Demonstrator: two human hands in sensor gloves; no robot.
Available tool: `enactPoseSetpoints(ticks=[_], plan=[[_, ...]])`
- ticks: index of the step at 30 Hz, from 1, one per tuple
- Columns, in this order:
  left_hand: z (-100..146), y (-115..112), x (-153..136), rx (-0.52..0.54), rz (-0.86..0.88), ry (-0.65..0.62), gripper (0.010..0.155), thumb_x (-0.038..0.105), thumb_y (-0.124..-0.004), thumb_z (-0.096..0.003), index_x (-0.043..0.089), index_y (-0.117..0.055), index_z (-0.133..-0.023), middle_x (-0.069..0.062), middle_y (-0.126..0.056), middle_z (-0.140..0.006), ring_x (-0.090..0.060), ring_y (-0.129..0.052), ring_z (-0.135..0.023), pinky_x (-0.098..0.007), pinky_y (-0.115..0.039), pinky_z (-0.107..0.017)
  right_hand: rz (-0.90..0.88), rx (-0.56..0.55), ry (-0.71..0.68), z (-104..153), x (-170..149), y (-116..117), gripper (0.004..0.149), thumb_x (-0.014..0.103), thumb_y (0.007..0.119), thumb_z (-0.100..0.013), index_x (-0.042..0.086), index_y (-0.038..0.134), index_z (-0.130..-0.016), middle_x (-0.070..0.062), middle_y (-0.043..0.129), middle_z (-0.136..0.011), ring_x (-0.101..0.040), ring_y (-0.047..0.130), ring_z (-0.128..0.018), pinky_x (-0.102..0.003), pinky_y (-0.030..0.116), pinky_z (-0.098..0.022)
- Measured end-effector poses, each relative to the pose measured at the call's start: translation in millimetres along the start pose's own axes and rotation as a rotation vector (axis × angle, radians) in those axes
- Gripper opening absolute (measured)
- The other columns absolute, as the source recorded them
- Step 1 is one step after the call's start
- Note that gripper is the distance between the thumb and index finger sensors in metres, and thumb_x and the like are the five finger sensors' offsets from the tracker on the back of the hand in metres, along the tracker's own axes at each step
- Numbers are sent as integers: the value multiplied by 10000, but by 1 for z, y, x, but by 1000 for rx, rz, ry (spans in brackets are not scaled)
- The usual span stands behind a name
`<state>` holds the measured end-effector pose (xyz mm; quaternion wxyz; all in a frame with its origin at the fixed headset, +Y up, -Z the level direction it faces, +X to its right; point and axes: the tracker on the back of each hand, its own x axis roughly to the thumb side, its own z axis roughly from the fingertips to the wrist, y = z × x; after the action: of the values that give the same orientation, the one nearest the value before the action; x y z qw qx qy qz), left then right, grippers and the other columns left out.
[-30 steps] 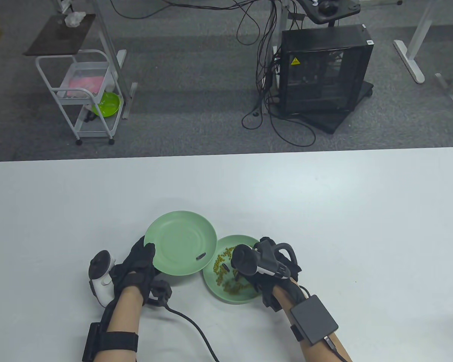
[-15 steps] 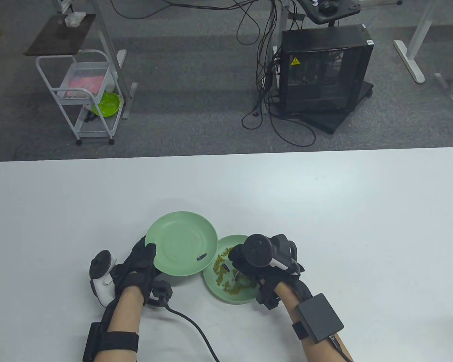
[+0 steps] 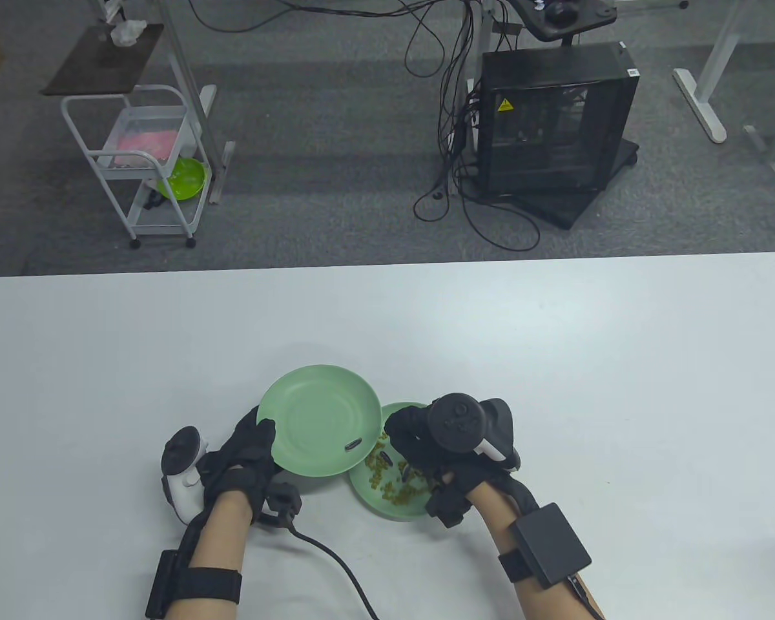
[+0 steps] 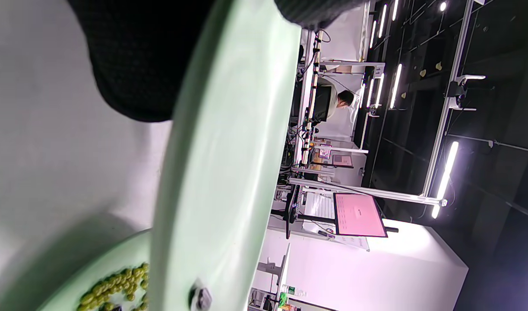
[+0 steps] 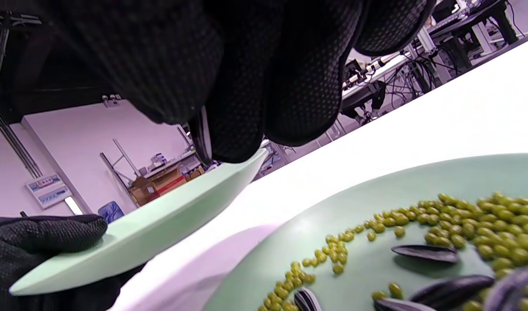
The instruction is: Pick sunflower seeds with hand pinch into plate
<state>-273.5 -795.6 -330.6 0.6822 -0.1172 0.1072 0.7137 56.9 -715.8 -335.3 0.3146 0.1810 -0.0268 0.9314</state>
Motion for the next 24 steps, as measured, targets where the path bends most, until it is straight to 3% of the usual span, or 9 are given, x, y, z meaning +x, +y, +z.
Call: enactPoseSetpoints(ticks=[13,24], plan=[[-1,-18,-2,-64,-46,9,662,303,-643,-513,40,-395,-1067,-209,-700,-936,-242,-1009,-677,-350,-933,-415,-11,-109,-4,4,10,-4,389,397,849,-344,410,750,-720,165,939,-687,-112,956,-710,-565,580,-718],[-2,-31,-4,-118,-73,9,661,309,-645,-512,37,-405,-1065,-200,-722,-924,-220,-1020,-677,-332,-948,-405,51,-111,-8,5,15,-3,388,385,866,-337,421,756,-707,162,930,-693,-121,939,-724,-578,562,-719]])
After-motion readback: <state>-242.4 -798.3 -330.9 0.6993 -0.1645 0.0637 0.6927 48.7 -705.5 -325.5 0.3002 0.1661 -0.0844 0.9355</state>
